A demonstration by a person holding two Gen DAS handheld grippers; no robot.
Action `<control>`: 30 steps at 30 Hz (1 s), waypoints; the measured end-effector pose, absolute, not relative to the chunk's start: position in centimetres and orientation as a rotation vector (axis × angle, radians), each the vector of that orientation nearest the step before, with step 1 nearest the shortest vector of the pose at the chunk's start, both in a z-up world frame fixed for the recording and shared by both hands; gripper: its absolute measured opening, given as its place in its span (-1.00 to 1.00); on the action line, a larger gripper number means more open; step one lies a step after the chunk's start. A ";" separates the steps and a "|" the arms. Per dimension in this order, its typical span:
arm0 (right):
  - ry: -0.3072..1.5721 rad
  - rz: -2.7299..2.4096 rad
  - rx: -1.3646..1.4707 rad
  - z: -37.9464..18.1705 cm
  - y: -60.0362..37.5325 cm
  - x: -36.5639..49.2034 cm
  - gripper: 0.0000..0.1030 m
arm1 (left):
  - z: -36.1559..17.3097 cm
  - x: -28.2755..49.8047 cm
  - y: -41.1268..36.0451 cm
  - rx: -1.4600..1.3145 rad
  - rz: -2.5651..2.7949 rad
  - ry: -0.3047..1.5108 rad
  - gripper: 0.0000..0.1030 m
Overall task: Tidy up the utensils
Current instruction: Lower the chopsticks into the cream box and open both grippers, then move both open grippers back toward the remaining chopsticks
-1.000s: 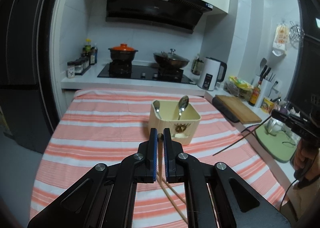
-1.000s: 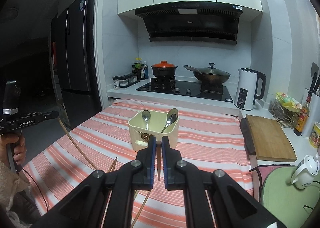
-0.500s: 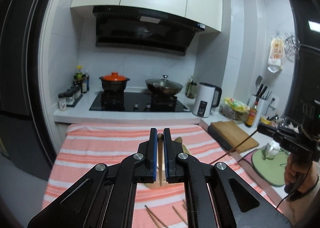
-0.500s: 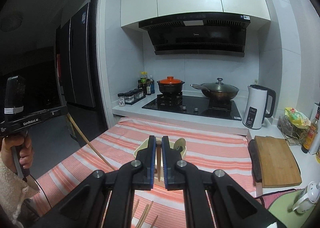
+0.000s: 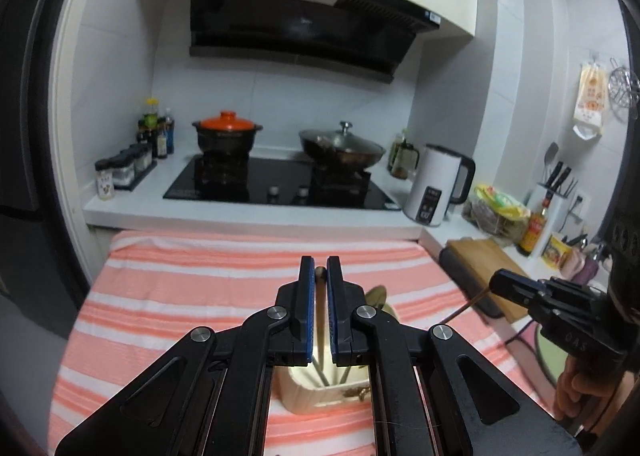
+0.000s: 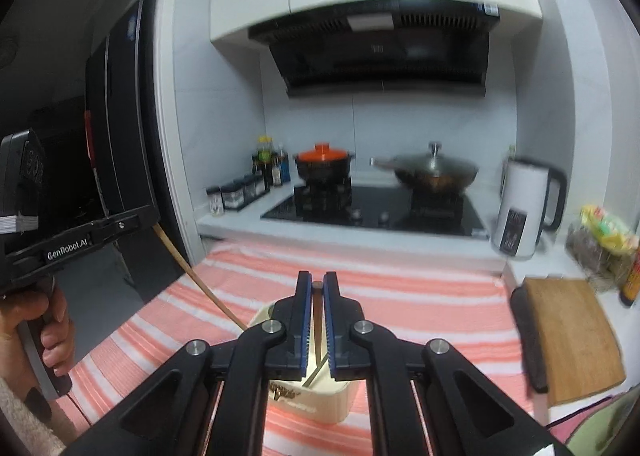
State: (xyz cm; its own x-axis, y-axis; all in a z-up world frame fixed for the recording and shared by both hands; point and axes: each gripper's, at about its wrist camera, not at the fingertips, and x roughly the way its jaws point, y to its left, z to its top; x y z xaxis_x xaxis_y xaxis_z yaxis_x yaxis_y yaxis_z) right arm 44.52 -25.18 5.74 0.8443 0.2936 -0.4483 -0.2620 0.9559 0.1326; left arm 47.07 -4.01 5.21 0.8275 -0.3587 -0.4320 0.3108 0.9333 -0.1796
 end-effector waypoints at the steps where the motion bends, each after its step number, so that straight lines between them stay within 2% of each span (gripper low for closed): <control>1: 0.514 0.300 0.075 4.9 -25.1 45.1 -0.88 | 4.3 47.6 -4.2 -0.103 -0.366 0.511 -0.93; 5: 0.594 0.311 0.089 2.3 -25.1 46.4 -0.88 | 1.5 48.7 -4.8 -0.101 -0.386 0.600 -0.93; 11: 0.603 0.318 0.095 0.8 -25.0 46.4 -0.80 | 0.0 48.6 -4.9 -0.109 -0.389 0.642 -0.90; 12: 0.604 0.322 0.101 0.7 -25.1 46.4 -0.71 | -0.1 48.5 -4.8 -0.117 -0.389 0.648 -0.74; 13: 0.597 0.323 0.110 0.7 -25.2 46.2 -0.35 | -0.2 48.4 -4.6 -0.120 -0.388 0.651 -0.43; 14: 0.583 0.325 0.119 0.8 -25.3 46.0 0.02 | -0.3 48.2 -4.6 -0.119 -0.382 0.648 -0.27; 15: 0.565 0.324 0.125 0.9 -25.4 45.6 0.08 | -0.2 47.9 -4.4 -0.118 -0.376 0.641 -0.03; 16: 0.555 0.323 0.126 1.0 -25.4 45.4 0.09 | -0.2 47.4 -4.2 -0.119 -0.373 0.635 0.10; 22: 0.494 0.306 0.126 1.4 -26.4 42.4 0.09 | -1.5 43.8 -2.4 -0.102 -0.371 0.648 0.45; 25: 0.472 0.294 0.099 0.6 -27.0 39.9 0.10 | -3.6 41.0 -1.5 -0.075 -0.361 0.678 0.57; 30: 0.491 0.253 0.062 -2.9 -28.5 35.2 0.14 | -9.0 36.3 -0.1 -0.066 -0.327 0.765 0.60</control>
State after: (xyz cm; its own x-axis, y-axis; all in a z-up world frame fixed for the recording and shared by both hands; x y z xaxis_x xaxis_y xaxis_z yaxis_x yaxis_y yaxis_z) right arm 35.19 -28.47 -2.88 0.8511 0.2554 -0.4587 -0.2258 0.9668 0.1193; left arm 36.33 -0.05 -8.96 0.6737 -0.3144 -0.6688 0.2666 0.9475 -0.1768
